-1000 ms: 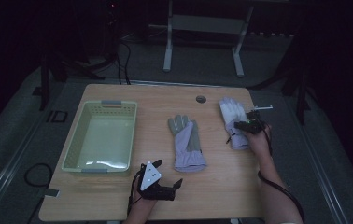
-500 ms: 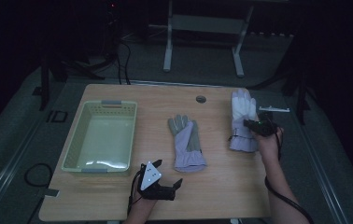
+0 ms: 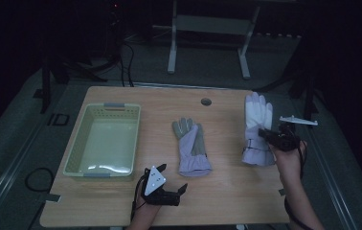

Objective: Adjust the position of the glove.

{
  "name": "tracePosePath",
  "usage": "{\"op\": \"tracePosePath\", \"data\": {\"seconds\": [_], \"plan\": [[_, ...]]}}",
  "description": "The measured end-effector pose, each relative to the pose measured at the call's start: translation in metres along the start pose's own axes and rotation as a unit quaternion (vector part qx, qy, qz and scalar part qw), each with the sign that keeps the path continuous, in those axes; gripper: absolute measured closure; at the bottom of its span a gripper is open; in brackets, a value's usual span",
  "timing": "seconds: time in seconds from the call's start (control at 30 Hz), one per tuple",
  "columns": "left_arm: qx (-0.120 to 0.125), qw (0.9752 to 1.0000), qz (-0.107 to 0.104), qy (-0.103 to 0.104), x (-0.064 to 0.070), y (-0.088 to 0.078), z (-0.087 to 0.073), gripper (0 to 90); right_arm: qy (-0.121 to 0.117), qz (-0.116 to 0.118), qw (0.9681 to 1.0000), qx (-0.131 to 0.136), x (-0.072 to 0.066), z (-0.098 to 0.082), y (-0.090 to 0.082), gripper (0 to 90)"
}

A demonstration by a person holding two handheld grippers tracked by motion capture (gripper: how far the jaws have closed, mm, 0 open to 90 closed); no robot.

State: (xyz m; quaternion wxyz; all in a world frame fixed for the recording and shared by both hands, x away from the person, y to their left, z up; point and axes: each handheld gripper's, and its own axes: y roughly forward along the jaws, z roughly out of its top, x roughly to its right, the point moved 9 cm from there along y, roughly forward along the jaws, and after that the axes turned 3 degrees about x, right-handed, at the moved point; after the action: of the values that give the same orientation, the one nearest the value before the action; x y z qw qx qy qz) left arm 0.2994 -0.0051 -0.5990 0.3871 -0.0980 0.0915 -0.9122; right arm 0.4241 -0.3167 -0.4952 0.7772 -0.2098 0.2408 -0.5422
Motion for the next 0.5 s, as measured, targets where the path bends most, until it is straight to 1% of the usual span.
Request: {"op": "tracePosePath", "data": {"seconds": [0.1, 0.17, 0.2, 0.23, 0.27, 0.33, 0.43, 0.5], "plan": [[0.0, 1.0, 0.0, 0.001, 0.0, 0.0, 0.0, 0.0, -0.006, -0.004, 0.9999, -0.008, -0.005, -0.016, -0.002, 80.1], [0.001, 1.0, 0.001, -0.001, 0.0, 0.0, 0.0, 0.0, 0.0, -0.001, 0.9999, -0.013, -0.007, -0.026, -0.003, 80.1], [0.0, 1.0, 0.0, 0.0, 0.0, 0.0, 0.0, 0.0, -0.002, 0.001, 0.9998, -0.018, -0.008, -0.031, -0.002, 80.1], [0.0, 1.0, 0.0, 0.001, 0.0, 0.0, 0.0, 0.0, 0.002, 0.002, 0.9998, -0.018, -0.008, -0.035, -0.003, 80.1], [0.0, 1.0, 0.0, 0.001, 0.0, 0.0, 0.0, 0.0, 0.002, 0.002, 0.9998, -0.018, -0.008, -0.035, -0.003, 80.1], [0.0, 1.0, 0.001, 0.001, 0.0, 0.0, 0.0, 0.0, 0.011, 0.006, 0.9997, -0.021, -0.01, -0.044, -0.002, 79.8], [-0.001, 1.0, 0.001, 0.003, 0.0, 0.0, 0.0, 0.0, 0.006, 0.001, 0.9998, -0.021, -0.011, -0.048, 0.002, 79.5], [-0.001, 1.0, 0.001, 0.004, 0.001, 0.0, 0.0, 0.0, -0.001, -0.001, 0.9997, -0.026, -0.014, -0.051, 0.008, 79.4]]}}
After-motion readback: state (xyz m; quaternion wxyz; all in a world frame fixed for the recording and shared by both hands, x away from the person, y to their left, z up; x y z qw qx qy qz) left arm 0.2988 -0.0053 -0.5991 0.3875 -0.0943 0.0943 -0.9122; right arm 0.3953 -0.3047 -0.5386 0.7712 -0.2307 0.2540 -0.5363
